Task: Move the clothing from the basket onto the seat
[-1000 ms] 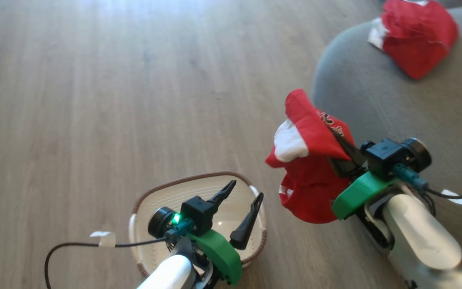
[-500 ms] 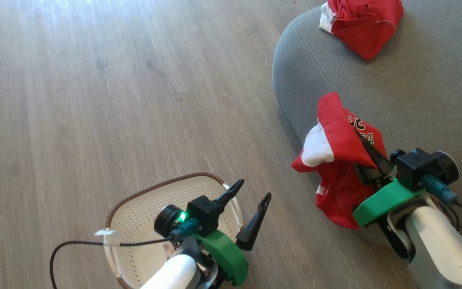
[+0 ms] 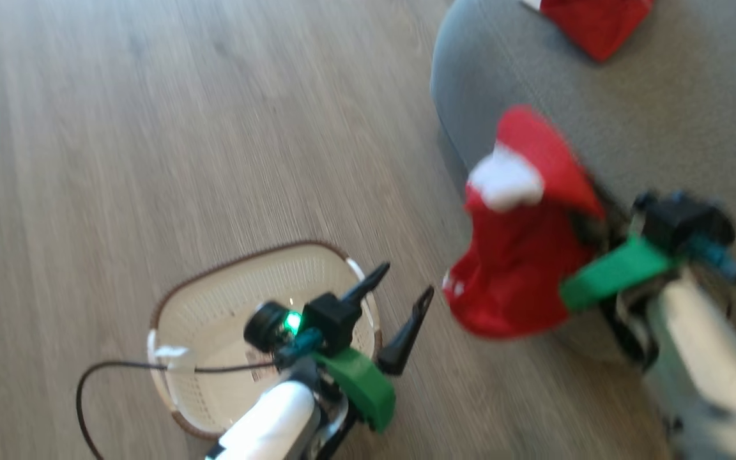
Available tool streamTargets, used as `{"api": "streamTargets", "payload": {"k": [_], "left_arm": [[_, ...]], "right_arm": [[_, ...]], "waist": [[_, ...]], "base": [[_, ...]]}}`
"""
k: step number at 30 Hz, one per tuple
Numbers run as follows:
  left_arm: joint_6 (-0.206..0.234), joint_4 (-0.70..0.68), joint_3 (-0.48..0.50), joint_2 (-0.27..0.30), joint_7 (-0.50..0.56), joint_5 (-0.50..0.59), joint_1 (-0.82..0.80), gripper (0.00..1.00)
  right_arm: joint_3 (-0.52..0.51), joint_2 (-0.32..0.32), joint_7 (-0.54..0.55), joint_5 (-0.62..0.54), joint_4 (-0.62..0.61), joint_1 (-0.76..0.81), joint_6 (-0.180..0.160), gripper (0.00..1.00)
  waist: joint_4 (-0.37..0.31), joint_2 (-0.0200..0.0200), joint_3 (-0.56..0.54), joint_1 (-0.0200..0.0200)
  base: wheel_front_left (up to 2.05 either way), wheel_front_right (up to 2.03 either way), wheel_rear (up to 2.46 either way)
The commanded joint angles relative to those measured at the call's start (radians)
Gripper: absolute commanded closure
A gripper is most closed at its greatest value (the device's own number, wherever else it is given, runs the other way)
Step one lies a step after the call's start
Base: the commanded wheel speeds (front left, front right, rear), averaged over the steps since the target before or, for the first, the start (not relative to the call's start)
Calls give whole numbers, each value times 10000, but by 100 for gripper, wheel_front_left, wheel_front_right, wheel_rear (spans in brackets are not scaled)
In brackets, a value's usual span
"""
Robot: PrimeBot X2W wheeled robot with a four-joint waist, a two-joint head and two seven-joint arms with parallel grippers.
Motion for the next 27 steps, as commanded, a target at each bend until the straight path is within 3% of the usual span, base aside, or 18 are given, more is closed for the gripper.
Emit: {"api": "streamTargets", "payload": {"k": [1,7,12,19,24,27], "left_arm": [[-35,-261,355,-63,-137,183,-691,0],[-125,-146,582,188,-137,656,-1495,0],[-55,-233,824,640,-115,886,-2075,0],[111,-652,1086,1317,110,999,-2249,0],[-46,-975,842,1504,319,1120,-2296,0],[21,-1273,852,1556,426,1197,-2487,0]], "right_arm": [[-144,67,-67,44,-282,-1061,-4,100],[-1683,500,-67,-41,100,-3511,-4,100],[-3333,355,-67,-136,563,-5853,-4,100],[-5873,-687,-67,-260,2190,-8808,-4,100],[-7451,-1861,18,-1095,4110,-9836,-4,100],[-8327,-2045,4,-1640,4988,-10253,-4,100]], "waist": [[-24,0,934,0],[159,0,2906,0],[269,0,4385,0],[184,0,5560,0],[495,0,6145,0],[650,0,6665,0]], "base": [[0,0,0],[0,0,0],[0,0,0],[0,0,0],[0,0,0],[0,0,0]]}}
